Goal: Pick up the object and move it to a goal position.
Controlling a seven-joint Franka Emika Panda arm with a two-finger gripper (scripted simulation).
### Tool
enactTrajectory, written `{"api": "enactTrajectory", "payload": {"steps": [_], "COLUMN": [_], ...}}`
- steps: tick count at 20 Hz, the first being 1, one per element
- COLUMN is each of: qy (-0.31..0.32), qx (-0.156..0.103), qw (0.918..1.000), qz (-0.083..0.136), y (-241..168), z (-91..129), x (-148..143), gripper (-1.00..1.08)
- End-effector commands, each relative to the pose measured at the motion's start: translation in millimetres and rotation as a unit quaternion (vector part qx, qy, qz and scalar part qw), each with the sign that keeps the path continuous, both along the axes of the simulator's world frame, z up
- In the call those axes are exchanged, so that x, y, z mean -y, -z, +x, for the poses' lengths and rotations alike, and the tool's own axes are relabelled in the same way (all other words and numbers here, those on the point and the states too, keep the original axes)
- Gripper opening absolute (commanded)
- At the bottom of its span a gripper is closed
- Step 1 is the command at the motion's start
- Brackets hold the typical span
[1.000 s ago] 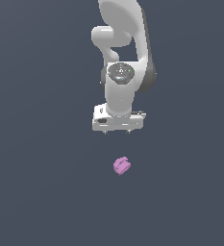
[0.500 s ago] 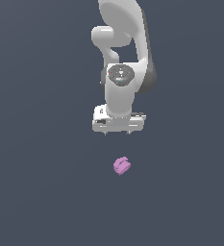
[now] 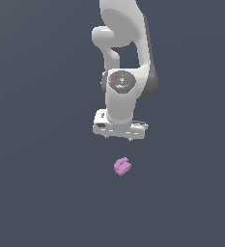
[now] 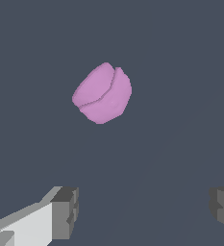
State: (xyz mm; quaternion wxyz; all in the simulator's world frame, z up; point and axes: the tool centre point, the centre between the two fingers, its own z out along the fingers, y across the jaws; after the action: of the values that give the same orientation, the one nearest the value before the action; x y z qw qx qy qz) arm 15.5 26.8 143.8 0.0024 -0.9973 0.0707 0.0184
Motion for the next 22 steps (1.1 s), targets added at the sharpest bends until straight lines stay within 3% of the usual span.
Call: {"api": "enactTrajectory", "payload": {"steps": [1, 11, 22], "qy": [0.03, 0.165, 0.3], "qx": [0.001, 0.005, 0.011], "qw": [0.9996, 0.9863, 0.9538], "qz": [0.0, -0.004, -0.008], "y": [3, 19, 36], "z": [7, 37, 66], "x": [-1, -5, -12], "gripper": [1.0, 1.0, 1.0]}}
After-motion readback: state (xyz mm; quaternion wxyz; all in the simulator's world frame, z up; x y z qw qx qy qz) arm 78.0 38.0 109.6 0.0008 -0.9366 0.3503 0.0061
